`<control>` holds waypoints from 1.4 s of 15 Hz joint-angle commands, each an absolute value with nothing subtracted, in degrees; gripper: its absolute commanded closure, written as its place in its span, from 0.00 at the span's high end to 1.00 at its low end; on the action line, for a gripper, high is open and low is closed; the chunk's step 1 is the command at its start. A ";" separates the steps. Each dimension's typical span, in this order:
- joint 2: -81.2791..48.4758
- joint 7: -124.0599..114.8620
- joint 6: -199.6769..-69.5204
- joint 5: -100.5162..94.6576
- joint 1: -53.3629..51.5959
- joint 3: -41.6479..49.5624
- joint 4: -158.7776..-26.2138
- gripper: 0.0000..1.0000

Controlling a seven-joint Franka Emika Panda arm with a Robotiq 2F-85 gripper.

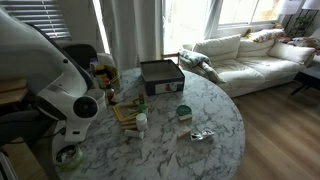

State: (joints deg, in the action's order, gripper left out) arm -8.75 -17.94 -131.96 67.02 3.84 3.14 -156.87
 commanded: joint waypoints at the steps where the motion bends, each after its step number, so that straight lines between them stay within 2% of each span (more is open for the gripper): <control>1: -9.26 -16.71 -132.17 68.31 3.52 3.70 -156.65 0.06; 11: 2.90 -39.16 -126.24 42.05 5.55 8.06 -155.31 0.06; 21: 13.19 -48.10 -119.34 26.94 4.87 2.09 -144.46 0.06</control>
